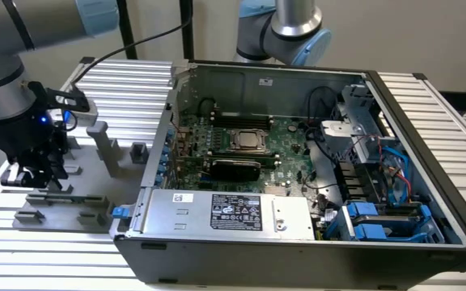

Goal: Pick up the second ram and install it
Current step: 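Pick up the second ram and move it above second insertion slot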

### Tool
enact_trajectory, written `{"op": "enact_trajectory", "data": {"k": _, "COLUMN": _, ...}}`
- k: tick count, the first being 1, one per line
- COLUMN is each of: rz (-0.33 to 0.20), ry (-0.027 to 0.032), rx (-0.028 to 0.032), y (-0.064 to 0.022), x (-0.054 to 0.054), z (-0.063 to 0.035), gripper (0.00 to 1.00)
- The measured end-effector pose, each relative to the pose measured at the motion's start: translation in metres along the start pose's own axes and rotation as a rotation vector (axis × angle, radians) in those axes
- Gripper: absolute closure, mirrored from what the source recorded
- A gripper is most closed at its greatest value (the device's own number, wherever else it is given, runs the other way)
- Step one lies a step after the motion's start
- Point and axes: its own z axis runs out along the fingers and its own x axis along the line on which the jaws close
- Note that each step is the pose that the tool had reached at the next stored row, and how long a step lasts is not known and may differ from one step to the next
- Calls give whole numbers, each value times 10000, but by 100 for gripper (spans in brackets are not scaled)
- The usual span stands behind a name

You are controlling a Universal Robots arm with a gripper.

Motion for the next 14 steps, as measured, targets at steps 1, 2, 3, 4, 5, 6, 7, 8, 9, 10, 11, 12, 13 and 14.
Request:
{"op": "enact_trajectory", "data": {"k": 1, "rz": 0, "ry": -1, "rx": 1, "y": -1, "x": 0, "z": 18, "gripper": 70}}
{"op": "enact_trajectory", "data": {"k": 2, "rz": 0, "ry": -1, "rx": 2, "y": -2, "x": 0, "z": 36, "gripper": 70}}
{"op": "enact_trajectory", "data": {"k": 3, "rz": 0, "ry": 0, "rx": 2, "y": -4, "x": 1, "z": 54, "gripper": 70}}
{"op": "enact_trajectory", "data": {"k": 4, "rz": 0, "ry": -1, "rx": 3, "y": -5, "x": 1, "z": 73, "gripper": 70}}
{"op": "enact_trajectory", "data": {"k": 5, "rz": 0, "ry": -1, "rx": 4, "y": -6, "x": 1, "z": 91, "gripper": 70}}
{"op": "enact_trajectory", "data": {"k": 6, "rz": 0, "ry": -1, "rx": 4, "y": -7, "x": 1, "z": 108, "gripper": 70}}
{"op": "enact_trajectory", "data": {"k": 7, "rz": 0, "ry": -1, "rx": 5, "y": -9, "x": 2, "z": 128, "gripper": 70}}
{"op": "enact_trajectory", "data": {"k": 8, "rz": 0, "ry": 0, "rx": 5, "y": -10, "x": 2, "z": 145, "gripper": 70}}
{"op": "enact_trajectory", "data": {"k": 9, "rz": 0, "ry": 0, "rx": 6, "y": -11, "x": 2, "z": 163, "gripper": 70}}
{"op": "enact_trajectory", "data": {"k": 10, "rz": 0, "ry": -1, "rx": 7, "y": -13, "x": 2, "z": 182, "gripper": 70}}
{"op": "enact_trajectory", "data": {"k": 11, "rz": 0, "ry": -1, "rx": 8, "y": -13, "x": 2, "z": 200, "gripper": 70}}
{"op": "enact_trajectory", "data": {"k": 12, "rz": 0, "ry": -1, "rx": 8, "y": -15, "x": 3, "z": 218, "gripper": 70}}
{"op": "enact_trajectory", "data": {"k": 13, "rz": 0, "ry": -1, "rx": 8, "y": -16, "x": 3, "z": 236, "gripper": 70}}
{"op": "enact_trajectory", "data": {"k": 14, "rz": 0, "ry": -1, "rx": 8, "y": -17, "x": 3, "z": 253, "gripper": 70}}
